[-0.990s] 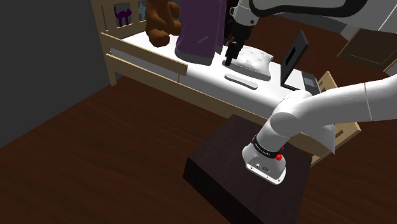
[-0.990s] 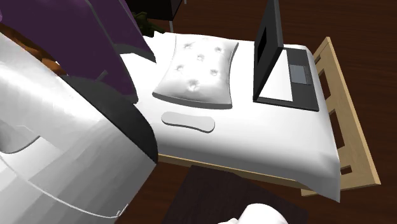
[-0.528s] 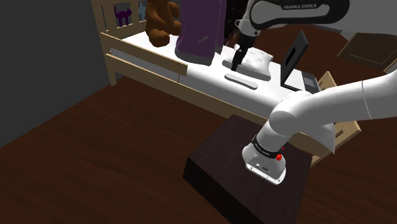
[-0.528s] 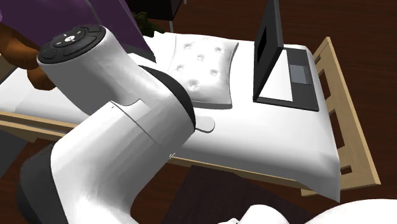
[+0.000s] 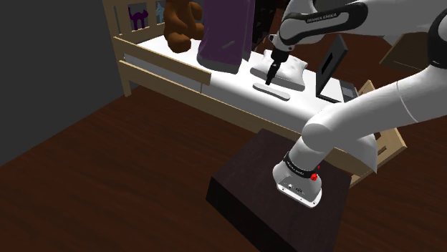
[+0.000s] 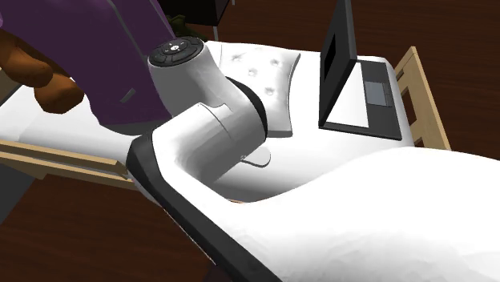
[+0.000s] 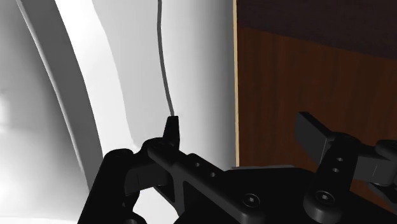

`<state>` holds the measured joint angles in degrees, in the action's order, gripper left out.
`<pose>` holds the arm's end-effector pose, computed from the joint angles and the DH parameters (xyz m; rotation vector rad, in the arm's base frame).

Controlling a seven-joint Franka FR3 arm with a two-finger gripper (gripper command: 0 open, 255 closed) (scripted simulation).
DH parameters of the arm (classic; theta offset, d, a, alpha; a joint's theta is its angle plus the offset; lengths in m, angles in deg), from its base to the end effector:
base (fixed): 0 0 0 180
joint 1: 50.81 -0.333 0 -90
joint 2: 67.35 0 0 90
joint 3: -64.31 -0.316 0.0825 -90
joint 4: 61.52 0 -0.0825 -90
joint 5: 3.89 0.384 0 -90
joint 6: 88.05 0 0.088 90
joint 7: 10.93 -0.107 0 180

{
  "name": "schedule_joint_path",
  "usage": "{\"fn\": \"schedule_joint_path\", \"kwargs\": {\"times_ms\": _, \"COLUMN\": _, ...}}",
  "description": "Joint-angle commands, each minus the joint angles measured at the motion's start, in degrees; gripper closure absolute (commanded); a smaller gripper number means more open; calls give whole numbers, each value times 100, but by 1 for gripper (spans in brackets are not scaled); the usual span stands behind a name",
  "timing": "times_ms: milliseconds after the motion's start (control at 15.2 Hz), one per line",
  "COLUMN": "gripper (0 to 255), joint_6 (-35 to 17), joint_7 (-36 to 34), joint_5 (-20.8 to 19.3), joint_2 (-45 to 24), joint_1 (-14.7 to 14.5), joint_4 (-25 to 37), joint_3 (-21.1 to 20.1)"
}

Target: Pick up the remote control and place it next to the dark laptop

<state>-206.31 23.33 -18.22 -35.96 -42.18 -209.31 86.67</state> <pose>0.3223 -0.2081 0.4287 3.0982 0.3541 -0.0033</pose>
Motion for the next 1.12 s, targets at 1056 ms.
{"fn": "schedule_joint_path", "kwargs": {"times_ms": 1056, "gripper": 0, "joint_6": -1814, "joint_7": 1556, "joint_5": 296, "joint_2": -1987, "joint_1": -50, "joint_4": 204, "joint_3": 1333}}
